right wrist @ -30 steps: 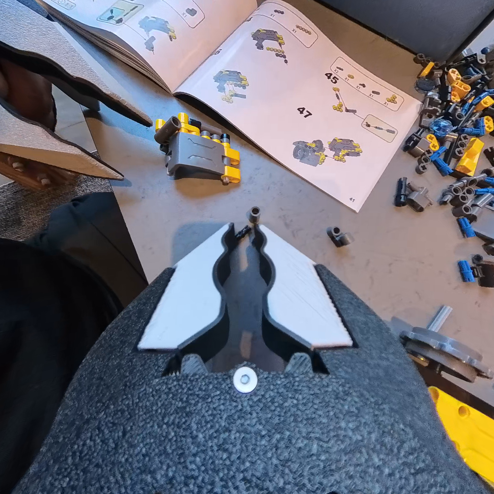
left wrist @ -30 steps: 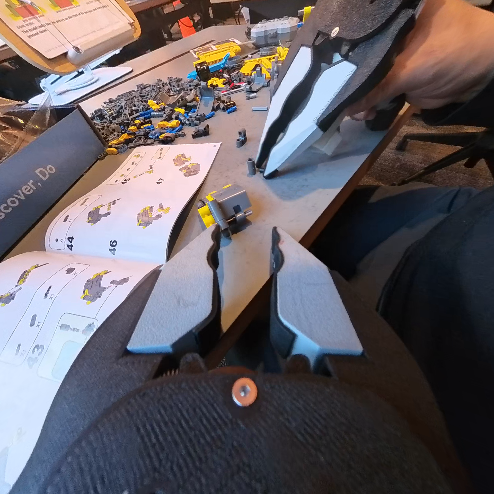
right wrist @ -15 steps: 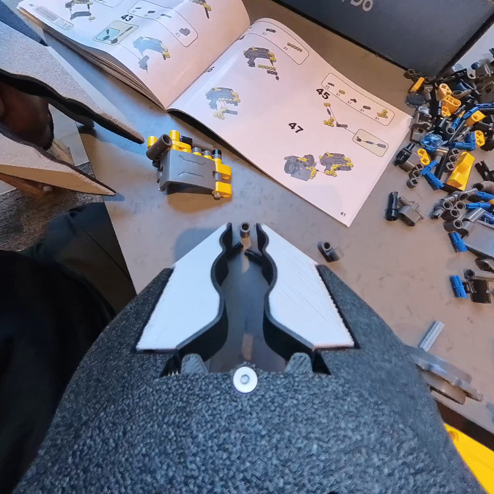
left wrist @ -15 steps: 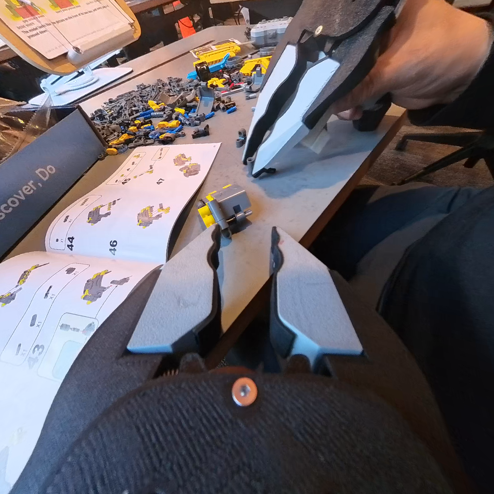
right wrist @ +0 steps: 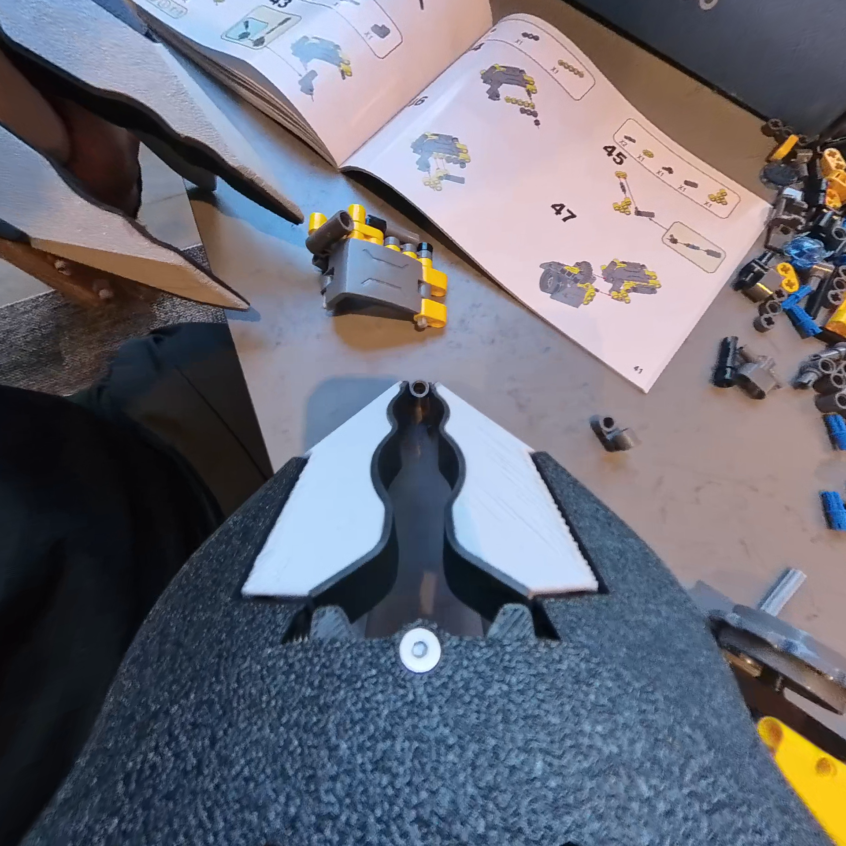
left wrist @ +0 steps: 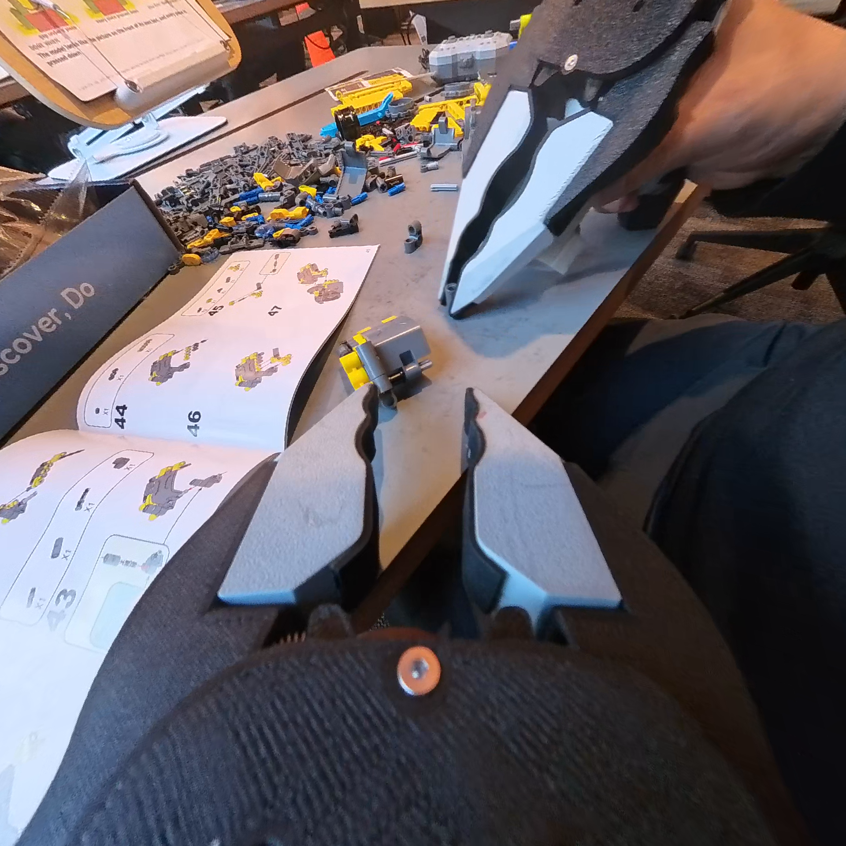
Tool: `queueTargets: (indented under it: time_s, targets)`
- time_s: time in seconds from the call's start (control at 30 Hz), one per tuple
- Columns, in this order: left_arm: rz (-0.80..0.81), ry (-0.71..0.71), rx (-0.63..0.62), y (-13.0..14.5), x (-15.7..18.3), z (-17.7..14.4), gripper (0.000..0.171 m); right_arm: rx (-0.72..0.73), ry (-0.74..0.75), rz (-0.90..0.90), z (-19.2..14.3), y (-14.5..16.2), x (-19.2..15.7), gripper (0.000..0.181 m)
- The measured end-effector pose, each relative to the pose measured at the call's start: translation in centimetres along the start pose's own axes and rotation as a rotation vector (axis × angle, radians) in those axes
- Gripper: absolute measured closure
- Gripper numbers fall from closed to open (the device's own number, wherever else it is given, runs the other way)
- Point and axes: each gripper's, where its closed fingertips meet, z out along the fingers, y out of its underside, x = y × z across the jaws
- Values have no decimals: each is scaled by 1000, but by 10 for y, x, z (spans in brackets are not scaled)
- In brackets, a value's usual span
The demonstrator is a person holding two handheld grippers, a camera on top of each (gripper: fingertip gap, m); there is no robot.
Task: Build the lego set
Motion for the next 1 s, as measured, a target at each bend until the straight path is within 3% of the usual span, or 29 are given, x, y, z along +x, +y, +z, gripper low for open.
queueTargets:
  time_s: [1.0]
  targets:
    - [10,5,-24,0,6,1,140,0,-45,-34,-1,1,-12,169]
